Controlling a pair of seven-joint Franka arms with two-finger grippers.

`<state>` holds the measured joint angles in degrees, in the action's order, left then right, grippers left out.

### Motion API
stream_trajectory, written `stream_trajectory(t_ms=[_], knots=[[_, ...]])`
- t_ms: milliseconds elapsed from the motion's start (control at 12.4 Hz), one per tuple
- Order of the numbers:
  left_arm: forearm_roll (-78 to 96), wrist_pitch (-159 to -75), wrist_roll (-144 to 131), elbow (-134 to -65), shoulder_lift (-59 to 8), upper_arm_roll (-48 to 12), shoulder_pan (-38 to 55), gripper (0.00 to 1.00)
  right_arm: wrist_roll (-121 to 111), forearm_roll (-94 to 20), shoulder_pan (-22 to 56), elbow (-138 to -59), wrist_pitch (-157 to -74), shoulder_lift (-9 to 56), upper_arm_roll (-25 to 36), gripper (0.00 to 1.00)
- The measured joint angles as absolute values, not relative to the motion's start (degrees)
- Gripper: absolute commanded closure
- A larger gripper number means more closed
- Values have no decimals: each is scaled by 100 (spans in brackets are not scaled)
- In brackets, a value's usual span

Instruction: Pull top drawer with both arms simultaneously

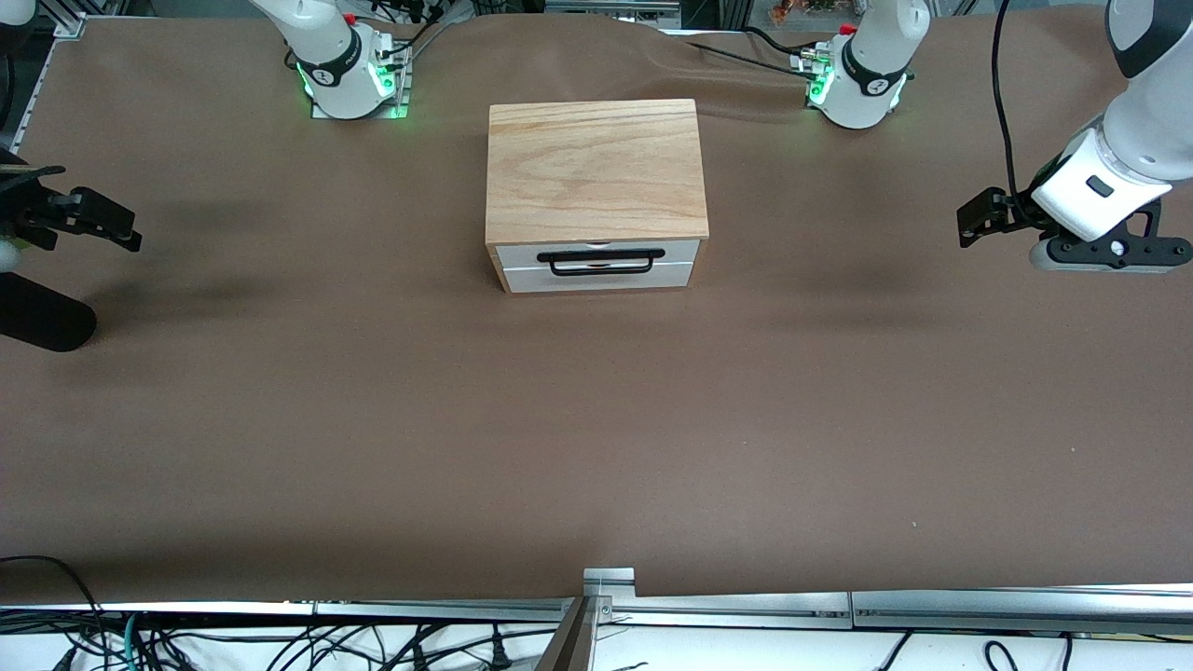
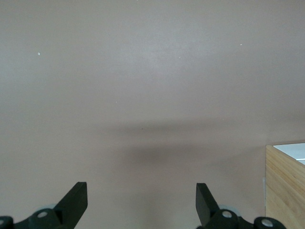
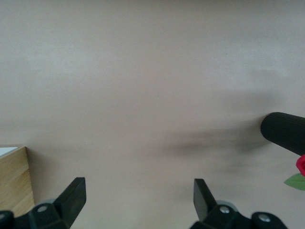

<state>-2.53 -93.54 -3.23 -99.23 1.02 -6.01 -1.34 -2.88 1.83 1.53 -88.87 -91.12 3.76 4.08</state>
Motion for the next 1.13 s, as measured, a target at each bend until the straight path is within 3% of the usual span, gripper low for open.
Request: stream_trajectory(t_ms=[1133], knots=[[-92, -9414, -327, -10088, -1, -601, -134, 0, -288, 219, 115, -8878, -9112, 382, 408, 0]])
